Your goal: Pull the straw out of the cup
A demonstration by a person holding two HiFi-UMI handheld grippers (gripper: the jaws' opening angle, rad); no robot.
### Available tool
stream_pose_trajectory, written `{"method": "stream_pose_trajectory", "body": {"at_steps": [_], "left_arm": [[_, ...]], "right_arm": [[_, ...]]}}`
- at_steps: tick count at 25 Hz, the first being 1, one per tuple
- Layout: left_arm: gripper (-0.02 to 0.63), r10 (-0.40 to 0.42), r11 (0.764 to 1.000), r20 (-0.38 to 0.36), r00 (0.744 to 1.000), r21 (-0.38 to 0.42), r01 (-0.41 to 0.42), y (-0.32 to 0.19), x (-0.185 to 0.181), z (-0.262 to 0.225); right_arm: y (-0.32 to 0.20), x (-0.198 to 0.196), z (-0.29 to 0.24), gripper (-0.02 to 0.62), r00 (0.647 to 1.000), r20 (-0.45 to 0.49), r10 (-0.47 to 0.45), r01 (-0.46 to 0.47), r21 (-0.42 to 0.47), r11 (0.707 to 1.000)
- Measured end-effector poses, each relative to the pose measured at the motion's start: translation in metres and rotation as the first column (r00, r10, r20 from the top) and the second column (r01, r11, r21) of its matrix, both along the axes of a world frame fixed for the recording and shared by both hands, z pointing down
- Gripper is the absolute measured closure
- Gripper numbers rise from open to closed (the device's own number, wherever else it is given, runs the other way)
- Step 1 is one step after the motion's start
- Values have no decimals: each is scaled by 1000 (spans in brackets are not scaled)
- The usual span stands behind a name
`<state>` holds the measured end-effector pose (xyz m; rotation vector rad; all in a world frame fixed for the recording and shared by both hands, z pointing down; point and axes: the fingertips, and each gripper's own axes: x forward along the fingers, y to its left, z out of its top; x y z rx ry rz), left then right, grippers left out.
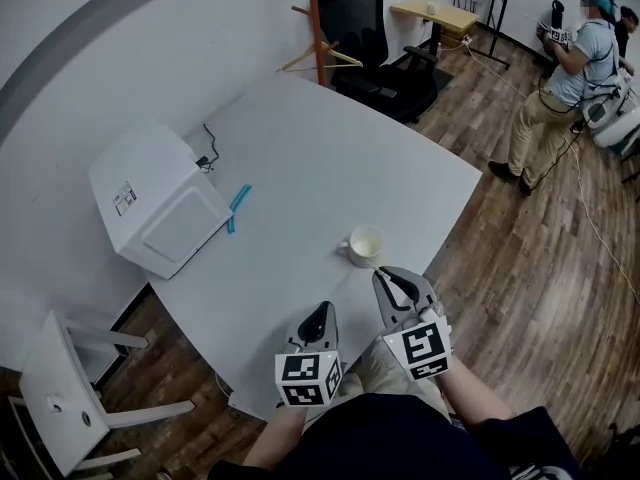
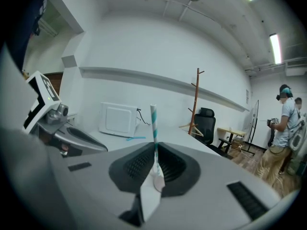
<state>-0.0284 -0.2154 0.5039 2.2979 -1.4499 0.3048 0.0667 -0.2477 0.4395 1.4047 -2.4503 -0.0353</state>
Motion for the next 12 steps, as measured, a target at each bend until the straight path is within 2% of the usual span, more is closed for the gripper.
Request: {"method": "stream_pose_trajectory", "body": {"at_steps": [12], "left_arm": [[591,68,997,2,998,34,-68,24,14,-12]], "right_arm": [[42,11,-16,552,998,36,44,-45,25,999]]}}
